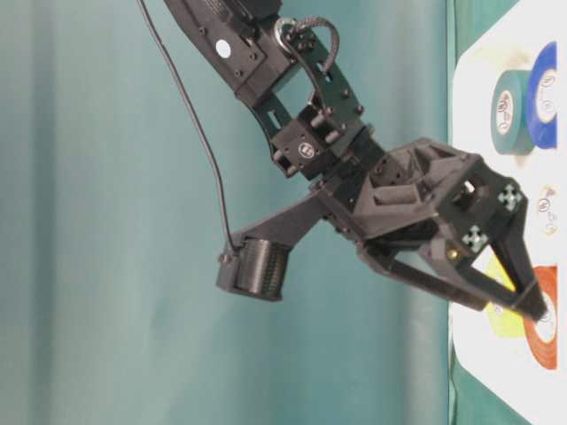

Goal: Put the tape into the white case with the right arm.
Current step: 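Open the right gripper and retract it to the right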

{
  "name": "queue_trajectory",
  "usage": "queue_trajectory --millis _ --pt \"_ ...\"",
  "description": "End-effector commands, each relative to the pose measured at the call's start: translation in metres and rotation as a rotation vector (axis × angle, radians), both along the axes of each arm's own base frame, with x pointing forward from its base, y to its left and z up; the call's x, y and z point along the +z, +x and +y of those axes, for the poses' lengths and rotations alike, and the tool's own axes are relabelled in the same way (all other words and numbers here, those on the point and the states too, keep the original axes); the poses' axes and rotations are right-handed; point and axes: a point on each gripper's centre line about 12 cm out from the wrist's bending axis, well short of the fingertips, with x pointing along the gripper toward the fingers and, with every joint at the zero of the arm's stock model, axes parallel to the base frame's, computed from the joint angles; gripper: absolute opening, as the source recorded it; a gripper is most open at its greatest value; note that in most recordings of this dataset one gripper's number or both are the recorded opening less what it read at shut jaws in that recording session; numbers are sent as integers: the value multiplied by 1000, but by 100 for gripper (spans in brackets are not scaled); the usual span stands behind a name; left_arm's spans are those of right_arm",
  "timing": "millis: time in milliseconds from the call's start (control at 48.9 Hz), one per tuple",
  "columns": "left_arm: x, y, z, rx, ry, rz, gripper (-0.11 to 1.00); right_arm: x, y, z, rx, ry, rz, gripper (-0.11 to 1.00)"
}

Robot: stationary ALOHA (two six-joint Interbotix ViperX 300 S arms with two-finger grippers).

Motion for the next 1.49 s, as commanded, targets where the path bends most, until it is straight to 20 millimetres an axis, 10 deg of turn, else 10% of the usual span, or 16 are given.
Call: queue_trajectory --millis 0,1473 --pt "3 2 1 3 2 -8 0 24 -6 -3 -24 -18 -27 64" --pt "3 2 1 5 2 -8 0 14 -269 28 -75 97 -76 64"
